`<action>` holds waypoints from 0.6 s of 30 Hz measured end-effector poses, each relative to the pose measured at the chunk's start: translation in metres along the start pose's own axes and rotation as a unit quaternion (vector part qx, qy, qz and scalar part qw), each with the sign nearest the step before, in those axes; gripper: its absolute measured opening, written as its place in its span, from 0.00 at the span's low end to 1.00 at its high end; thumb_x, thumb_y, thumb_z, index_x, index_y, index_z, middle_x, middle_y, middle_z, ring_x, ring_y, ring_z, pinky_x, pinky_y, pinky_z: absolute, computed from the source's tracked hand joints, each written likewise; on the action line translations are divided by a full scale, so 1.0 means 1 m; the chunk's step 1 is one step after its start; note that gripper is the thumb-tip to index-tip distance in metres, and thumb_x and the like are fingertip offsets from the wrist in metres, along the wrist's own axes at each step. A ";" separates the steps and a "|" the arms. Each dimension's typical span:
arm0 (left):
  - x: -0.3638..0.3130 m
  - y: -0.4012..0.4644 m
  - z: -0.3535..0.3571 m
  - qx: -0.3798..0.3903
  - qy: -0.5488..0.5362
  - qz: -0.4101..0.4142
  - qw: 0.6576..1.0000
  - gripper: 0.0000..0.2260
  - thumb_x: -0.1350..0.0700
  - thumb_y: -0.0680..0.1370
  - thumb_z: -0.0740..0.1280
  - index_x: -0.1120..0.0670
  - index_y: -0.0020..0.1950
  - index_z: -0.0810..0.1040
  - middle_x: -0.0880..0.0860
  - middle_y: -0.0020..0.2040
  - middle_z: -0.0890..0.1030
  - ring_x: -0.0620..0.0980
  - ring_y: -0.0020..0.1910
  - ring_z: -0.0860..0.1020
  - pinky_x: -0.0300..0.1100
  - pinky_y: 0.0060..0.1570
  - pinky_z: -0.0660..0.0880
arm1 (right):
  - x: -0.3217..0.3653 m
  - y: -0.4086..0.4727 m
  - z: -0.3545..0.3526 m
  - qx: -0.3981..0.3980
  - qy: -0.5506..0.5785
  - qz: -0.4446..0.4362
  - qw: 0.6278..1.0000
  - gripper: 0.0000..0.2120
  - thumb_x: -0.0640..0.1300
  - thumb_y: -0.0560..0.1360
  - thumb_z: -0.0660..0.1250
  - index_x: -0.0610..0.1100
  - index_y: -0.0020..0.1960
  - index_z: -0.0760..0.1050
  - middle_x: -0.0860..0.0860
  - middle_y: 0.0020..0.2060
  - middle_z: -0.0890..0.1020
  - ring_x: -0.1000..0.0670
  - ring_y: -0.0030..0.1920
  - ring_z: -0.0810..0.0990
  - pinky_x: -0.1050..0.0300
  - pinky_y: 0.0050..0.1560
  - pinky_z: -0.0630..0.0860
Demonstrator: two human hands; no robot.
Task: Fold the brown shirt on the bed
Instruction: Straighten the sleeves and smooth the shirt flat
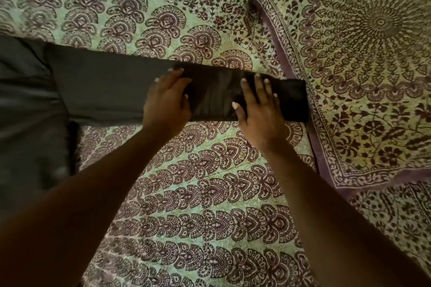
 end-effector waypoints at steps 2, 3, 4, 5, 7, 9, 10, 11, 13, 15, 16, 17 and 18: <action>0.023 -0.014 -0.010 -0.021 0.092 -0.039 0.995 0.22 0.51 0.81 0.63 0.50 0.76 0.70 0.54 0.82 0.62 0.59 0.81 0.58 0.62 0.78 0.54 | -0.003 -0.004 0.010 0.016 -0.005 -0.004 1.000 0.31 0.65 0.83 0.48 0.53 0.82 0.58 0.42 0.82 0.57 0.38 0.82 0.55 0.34 0.78 0.58; 0.035 -0.020 -0.010 -0.005 0.098 -0.054 0.994 0.23 0.47 0.82 0.62 0.47 0.78 0.67 0.53 0.83 0.59 0.58 0.82 0.55 0.62 0.78 0.51 | -0.008 -0.005 0.012 0.012 -0.010 0.022 1.000 0.32 0.67 0.83 0.49 0.53 0.82 0.58 0.42 0.82 0.58 0.38 0.82 0.56 0.34 0.79 0.57; 0.046 -0.024 -0.007 0.014 0.078 -0.058 0.995 0.24 0.46 0.82 0.62 0.46 0.79 0.65 0.52 0.84 0.56 0.57 0.83 0.52 0.62 0.79 0.49 | -0.014 -0.007 0.011 0.008 -0.012 0.054 0.998 0.32 0.67 0.83 0.50 0.52 0.82 0.59 0.42 0.82 0.58 0.39 0.82 0.56 0.35 0.79 0.55; 0.051 -0.025 -0.005 0.028 0.043 -0.051 0.997 0.25 0.47 0.82 0.63 0.46 0.79 0.65 0.51 0.84 0.56 0.57 0.83 0.51 0.61 0.80 0.48 | -0.017 -0.006 0.009 0.010 -0.002 0.084 0.996 0.33 0.66 0.83 0.52 0.50 0.82 0.60 0.41 0.82 0.59 0.39 0.82 0.55 0.35 0.79 0.54; 0.058 -0.027 -0.019 0.009 -0.083 -0.066 0.994 0.22 0.53 0.83 0.65 0.50 0.77 0.70 0.52 0.82 0.62 0.54 0.81 0.58 0.58 0.80 0.53 | -0.005 0.004 0.003 0.021 0.032 0.096 0.995 0.32 0.60 0.83 0.58 0.45 0.81 0.61 0.40 0.81 0.60 0.38 0.82 0.54 0.36 0.81 0.52; 0.073 -0.031 -0.047 -0.059 -0.155 -0.113 0.980 0.19 0.59 0.83 0.64 0.53 0.75 0.73 0.55 0.75 0.72 0.52 0.73 0.69 0.46 0.74 0.64 | 0.037 0.016 -0.005 0.009 0.042 0.036 0.998 0.31 0.54 0.82 0.61 0.42 0.80 0.62 0.41 0.81 0.61 0.39 0.82 0.55 0.39 0.81 0.53; 0.079 -0.035 -0.061 -0.090 -0.130 -0.125 0.979 0.19 0.60 0.82 0.63 0.54 0.74 0.73 0.56 0.73 0.74 0.54 0.72 0.70 0.45 0.71 0.66 | 0.063 0.020 -0.007 0.006 0.050 -0.003 0.999 0.31 0.53 0.82 0.62 0.42 0.80 0.62 0.41 0.81 0.61 0.39 0.82 0.55 0.39 0.81 0.53; 0.087 -0.040 -0.074 -0.114 -0.078 -0.132 0.982 0.19 0.60 0.81 0.62 0.55 0.73 0.74 0.58 0.73 0.74 0.57 0.73 0.70 0.48 0.72 0.66 | 0.093 0.023 -0.006 0.009 0.064 -0.039 0.997 0.30 0.53 0.82 0.61 0.42 0.80 0.62 0.41 0.81 0.61 0.39 0.82 0.55 0.39 0.81 0.54; 0.107 -0.050 -0.093 -0.137 0.017 -0.148 0.979 0.20 0.59 0.79 0.62 0.56 0.71 0.75 0.59 0.75 0.72 0.62 0.76 0.65 0.56 0.76 0.63 | 0.154 0.028 -0.002 0.025 0.089 -0.103 0.990 0.29 0.54 0.83 0.58 0.44 0.81 0.62 0.40 0.81 0.60 0.37 0.82 0.55 0.38 0.80 0.55; 0.134 -0.061 -0.107 -0.163 0.022 -0.165 0.972 0.20 0.61 0.77 0.62 0.57 0.69 0.77 0.57 0.77 0.70 0.61 0.79 0.63 0.56 0.78 0.60 | 0.209 0.035 0.007 0.052 0.108 -0.158 0.980 0.26 0.55 0.85 0.55 0.49 0.81 0.62 0.42 0.82 0.58 0.37 0.82 0.52 0.36 0.79 0.55; 0.147 -0.066 -0.116 -0.181 0.011 -0.160 0.970 0.20 0.62 0.76 0.62 0.58 0.67 0.78 0.57 0.77 0.70 0.60 0.79 0.63 0.54 0.78 0.61 | 0.235 0.038 0.013 0.081 0.113 -0.179 0.974 0.25 0.54 0.85 0.54 0.52 0.81 0.61 0.43 0.83 0.55 0.38 0.83 0.49 0.36 0.79 0.54; 0.158 -0.071 -0.124 -0.196 0.007 -0.149 0.969 0.20 0.64 0.75 0.61 0.59 0.66 0.80 0.57 0.77 0.71 0.60 0.78 0.65 0.52 0.78 0.61 | 0.256 0.040 0.022 0.108 0.113 -0.197 0.968 0.23 0.53 0.86 0.53 0.55 0.81 0.61 0.45 0.83 0.53 0.39 0.83 0.47 0.37 0.79 0.52; 0.170 -0.076 -0.129 -0.199 0.014 -0.140 0.970 0.19 0.65 0.75 0.61 0.59 0.65 0.80 0.57 0.76 0.72 0.60 0.78 0.66 0.51 0.78 0.62 | 0.271 0.040 0.029 0.123 0.111 -0.212 0.963 0.23 0.53 0.86 0.53 0.56 0.81 0.61 0.47 0.84 0.52 0.40 0.83 0.46 0.37 0.79 0.52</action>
Point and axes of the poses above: each hand's wrist, its own y-axis towards the middle knuckle, its own z-axis out of the palm, x = y × z, the point moved 8 cm from there along y, towards the middle knuckle
